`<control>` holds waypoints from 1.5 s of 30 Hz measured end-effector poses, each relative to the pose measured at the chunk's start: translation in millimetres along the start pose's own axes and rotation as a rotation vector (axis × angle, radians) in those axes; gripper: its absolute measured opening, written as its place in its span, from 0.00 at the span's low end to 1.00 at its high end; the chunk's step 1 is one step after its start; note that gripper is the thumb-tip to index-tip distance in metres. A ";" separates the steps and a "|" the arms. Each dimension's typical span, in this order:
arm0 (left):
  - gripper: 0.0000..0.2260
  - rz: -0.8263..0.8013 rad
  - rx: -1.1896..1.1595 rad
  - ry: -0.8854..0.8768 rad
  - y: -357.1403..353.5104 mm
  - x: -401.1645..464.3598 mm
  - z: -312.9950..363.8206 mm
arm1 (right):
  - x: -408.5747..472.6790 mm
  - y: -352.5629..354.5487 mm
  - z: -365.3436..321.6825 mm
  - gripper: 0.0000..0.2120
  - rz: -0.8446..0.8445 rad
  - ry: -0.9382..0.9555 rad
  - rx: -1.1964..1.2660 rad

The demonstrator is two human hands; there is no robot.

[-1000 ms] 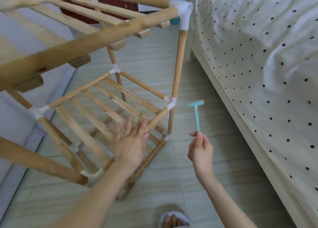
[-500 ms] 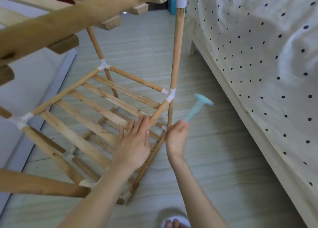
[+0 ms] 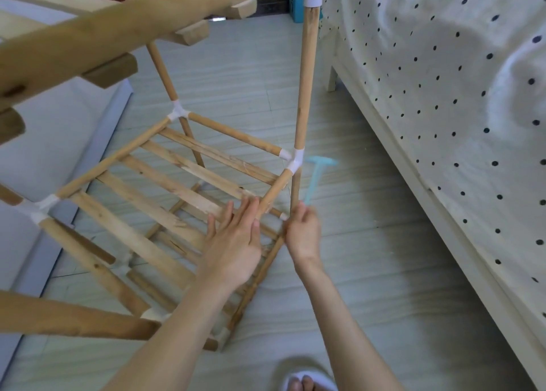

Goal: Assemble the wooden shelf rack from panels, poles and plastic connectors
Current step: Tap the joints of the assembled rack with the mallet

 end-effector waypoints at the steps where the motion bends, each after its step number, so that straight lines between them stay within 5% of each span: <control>1: 0.22 0.000 -0.003 0.001 0.4 0.0 0.4 | -1.9 -2.3 1.7 0.14 -0.014 0.006 -0.020; 4: 0.22 -0.001 -0.024 -0.004 1.3 -0.2 1.8 | -0.5 1.1 -0.3 0.14 -0.004 0.037 -0.038; 7: 0.22 0.015 0.002 0.007 1.0 3.2 1.8 | -11.4 -27.5 -0.1 0.12 -0.294 0.020 -0.010; 13: 0.22 0.142 -0.212 0.050 23.7 25.7 21.1 | -13.9 11.7 -5.0 0.15 -0.257 -0.034 0.034; 19: 0.26 0.140 0.042 -0.110 18.4 0.6 52.3 | -35.8 58.0 -7.4 0.15 -0.280 -0.080 -0.004; 25: 0.17 0.123 -0.291 -0.249 34.6 -102.1 26.1 | -97.8 49.0 -3.7 0.16 -0.390 -0.251 0.058; 30: 0.11 0.295 -0.453 0.031 62.9 -144.5 -55.3 | -148.2 15.5 -6.9 0.18 -0.571 -0.388 0.192; 34: 0.15 0.432 -0.342 0.163 82.1 -135.3 -109.8 | -158.8 -11.4 -18.9 0.16 -0.613 -0.453 0.277; 39: 0.21 0.130 0.222 0.079 31.2 -93.2 -103.8 | -161.9 -31.9 -21.6 0.18 -0.683 -0.491 0.265; 45: 0.25 0.112 0.245 -0.131 10.6 -56.8 -31.6 | -101.3 -20.1 -37.8 0.17 -0.546 -0.439 0.365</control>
Point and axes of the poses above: each hand's wrist, its own x-axis towards the middle knuckle, its own y-axis out of the back of the hand, z = x × y, the point moved 10 cm from there along x, towards the middle knuckle, and after that the axes turned 13 degrees about y, right-handed, at the moved point
